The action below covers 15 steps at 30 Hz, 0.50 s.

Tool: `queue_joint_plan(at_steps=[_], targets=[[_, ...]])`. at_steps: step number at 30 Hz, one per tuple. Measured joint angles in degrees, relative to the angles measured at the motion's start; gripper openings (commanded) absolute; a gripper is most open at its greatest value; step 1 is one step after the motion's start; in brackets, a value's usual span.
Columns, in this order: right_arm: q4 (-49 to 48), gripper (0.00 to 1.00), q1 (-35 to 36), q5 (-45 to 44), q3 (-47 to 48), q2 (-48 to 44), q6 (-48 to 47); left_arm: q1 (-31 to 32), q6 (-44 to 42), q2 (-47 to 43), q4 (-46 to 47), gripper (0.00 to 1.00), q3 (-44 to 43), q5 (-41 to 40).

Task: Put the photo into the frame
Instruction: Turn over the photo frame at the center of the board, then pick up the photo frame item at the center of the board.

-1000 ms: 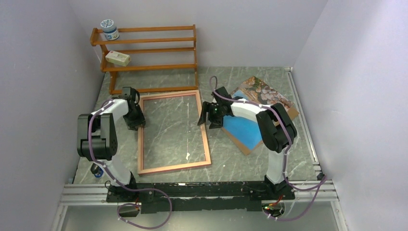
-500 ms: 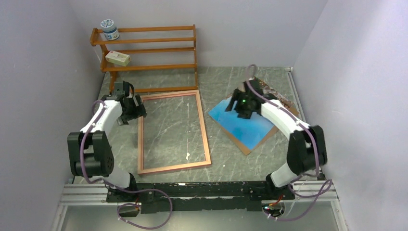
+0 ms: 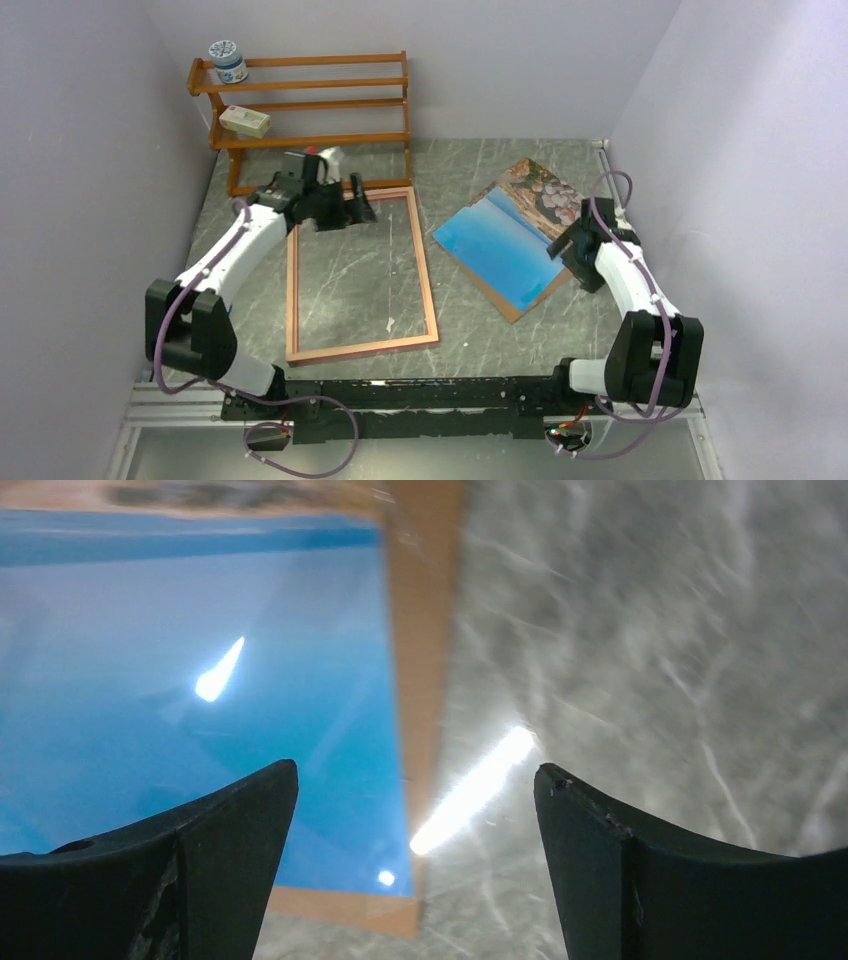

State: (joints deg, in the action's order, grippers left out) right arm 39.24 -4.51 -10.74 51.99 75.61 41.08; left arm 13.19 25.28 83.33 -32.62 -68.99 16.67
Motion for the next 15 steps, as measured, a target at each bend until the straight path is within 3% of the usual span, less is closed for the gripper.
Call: queue_joint_plan(at_steps=[10, 15], targets=[[-0.13, 0.93, -12.2, 4.28, -13.29, -7.1, -0.44, 16.15, 4.39, 18.14, 9.29, 0.83, -11.34, 10.51], [-3.5, 0.86, -15.85, 10.45, -17.09, -7.48, -2.64, 21.7, 4.85, 28.44, 10.95, 0.73, -21.27, 14.36]])
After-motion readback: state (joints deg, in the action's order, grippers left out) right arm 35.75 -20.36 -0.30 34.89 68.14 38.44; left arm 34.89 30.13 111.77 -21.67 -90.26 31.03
